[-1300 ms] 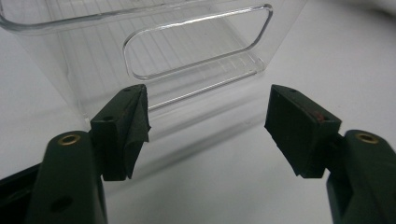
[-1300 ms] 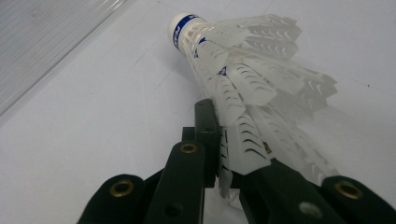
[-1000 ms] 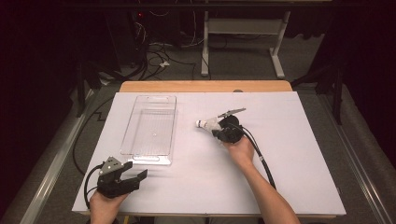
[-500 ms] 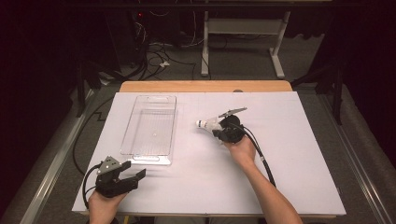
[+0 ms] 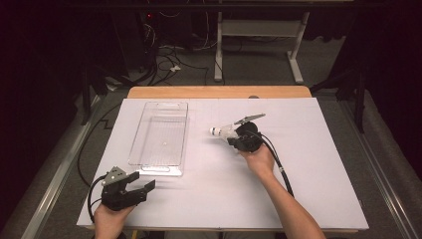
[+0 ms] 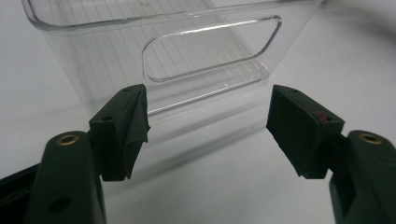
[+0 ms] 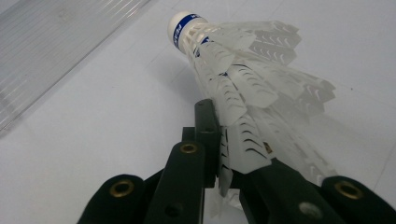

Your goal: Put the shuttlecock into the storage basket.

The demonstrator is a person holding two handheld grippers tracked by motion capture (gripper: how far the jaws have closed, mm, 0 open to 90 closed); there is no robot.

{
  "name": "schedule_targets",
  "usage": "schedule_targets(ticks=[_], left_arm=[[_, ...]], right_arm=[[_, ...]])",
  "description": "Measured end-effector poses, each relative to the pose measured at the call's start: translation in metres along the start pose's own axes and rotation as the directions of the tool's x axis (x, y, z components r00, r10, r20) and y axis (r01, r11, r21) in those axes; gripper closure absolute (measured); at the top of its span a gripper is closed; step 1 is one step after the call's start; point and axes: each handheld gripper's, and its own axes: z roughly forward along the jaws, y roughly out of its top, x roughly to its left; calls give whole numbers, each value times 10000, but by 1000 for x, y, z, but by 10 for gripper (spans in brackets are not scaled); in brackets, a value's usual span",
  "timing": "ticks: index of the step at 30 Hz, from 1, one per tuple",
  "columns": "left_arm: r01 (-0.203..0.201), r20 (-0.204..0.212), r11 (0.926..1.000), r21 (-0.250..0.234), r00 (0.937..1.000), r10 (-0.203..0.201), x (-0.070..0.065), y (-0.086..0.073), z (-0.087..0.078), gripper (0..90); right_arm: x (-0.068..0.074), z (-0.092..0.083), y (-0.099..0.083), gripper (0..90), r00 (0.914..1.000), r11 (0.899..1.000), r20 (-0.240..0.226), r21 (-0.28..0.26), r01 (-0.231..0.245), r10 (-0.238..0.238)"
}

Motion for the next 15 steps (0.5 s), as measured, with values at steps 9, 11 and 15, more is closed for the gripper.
schedule_targets(ticks=[9, 11, 15], left_arm=[[14, 33, 10000, -43, 10000, -14, 0, 0, 0, 277], [26, 48, 10000, -37, 10000, -26, 0, 0, 0, 272], [3, 73, 10000, -47, 10000, -3, 0, 0, 0, 266]], right_arm=[[1, -3, 1, 892, 10000, 10000, -30, -22, 60, -60], [1, -4, 1, 892, 10000, 10000, -34, -23, 77, -77], [2, -4, 1, 892, 9999, 10000, -69, -3, 96, -96]])
